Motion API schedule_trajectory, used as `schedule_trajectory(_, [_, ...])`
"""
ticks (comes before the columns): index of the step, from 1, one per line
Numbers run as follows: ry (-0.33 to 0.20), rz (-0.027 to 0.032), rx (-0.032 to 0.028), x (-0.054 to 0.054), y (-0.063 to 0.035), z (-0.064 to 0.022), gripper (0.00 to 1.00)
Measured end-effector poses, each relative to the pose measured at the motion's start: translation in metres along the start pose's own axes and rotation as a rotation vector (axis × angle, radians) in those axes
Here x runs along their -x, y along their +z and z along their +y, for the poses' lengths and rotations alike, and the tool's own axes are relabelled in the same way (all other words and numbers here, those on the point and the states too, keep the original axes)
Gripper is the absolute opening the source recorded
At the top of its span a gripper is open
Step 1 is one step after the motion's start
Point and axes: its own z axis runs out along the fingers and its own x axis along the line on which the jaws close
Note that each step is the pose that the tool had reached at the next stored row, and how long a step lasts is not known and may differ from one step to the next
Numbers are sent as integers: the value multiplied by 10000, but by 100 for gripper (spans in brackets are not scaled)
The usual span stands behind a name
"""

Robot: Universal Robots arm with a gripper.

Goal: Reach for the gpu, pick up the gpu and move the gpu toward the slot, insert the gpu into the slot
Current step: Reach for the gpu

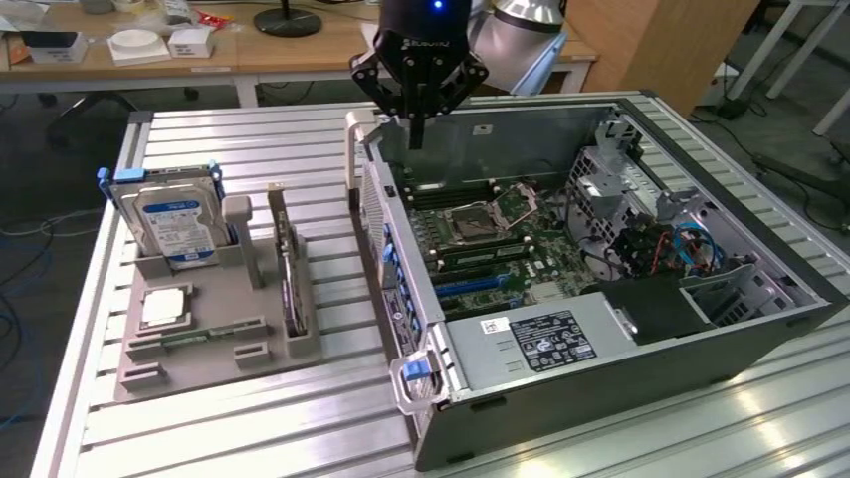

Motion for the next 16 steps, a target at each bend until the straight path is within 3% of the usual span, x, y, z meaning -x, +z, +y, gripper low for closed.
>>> schedule_trajectory(16, [-1, 0, 0, -210, -6, -16, 10])
